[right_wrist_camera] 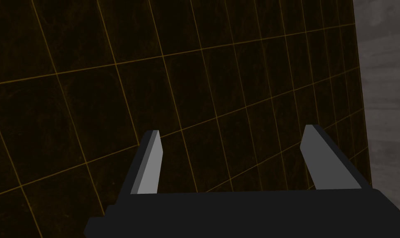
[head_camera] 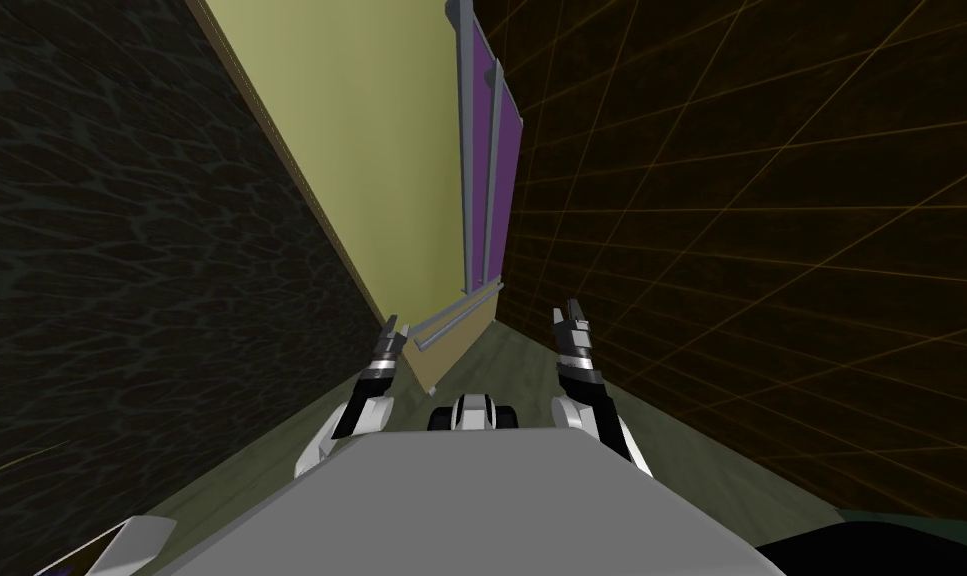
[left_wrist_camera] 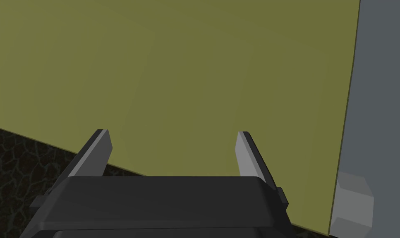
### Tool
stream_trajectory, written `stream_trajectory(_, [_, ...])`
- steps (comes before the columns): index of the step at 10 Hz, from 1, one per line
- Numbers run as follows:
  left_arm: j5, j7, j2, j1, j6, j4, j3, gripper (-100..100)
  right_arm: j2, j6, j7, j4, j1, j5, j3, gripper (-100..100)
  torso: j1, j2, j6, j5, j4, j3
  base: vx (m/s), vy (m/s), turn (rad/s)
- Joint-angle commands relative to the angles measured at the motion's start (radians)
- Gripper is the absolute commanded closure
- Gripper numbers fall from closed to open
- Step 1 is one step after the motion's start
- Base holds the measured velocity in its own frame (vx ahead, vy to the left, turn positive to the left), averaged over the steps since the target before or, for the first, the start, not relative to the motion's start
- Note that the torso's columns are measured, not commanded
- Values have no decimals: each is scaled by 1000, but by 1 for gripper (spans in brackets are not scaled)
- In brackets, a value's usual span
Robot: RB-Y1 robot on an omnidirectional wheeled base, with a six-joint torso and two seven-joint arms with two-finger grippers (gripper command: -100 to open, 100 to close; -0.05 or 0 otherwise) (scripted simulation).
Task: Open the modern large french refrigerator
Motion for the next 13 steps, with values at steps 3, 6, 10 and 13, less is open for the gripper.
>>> stream_trajectory(3, [9,-1,0,-34,-30,130,-4,-100,0,0,0,0,0,0,0,0,0,0,0,0,0,0,13,12,1])
stream_trajectory(6, [15,-2,-6,-55,-50,221,-6,-100,0,0,0,0,0,0,0,0,0,0,0,0,0,0,15,13,1])
stream_trajectory(10, [21,-3,-16,-76,-70,316,-9,-100,0,0,0,0,0,0,0,0,0,0,0,0,0,0,13,13,1])
stream_trajectory(13, [27,-3,-30,-96,-90,407,-11,-100,0,0,0,0,0,0,0,0,0,0,0,0,0,0,14,12,1])
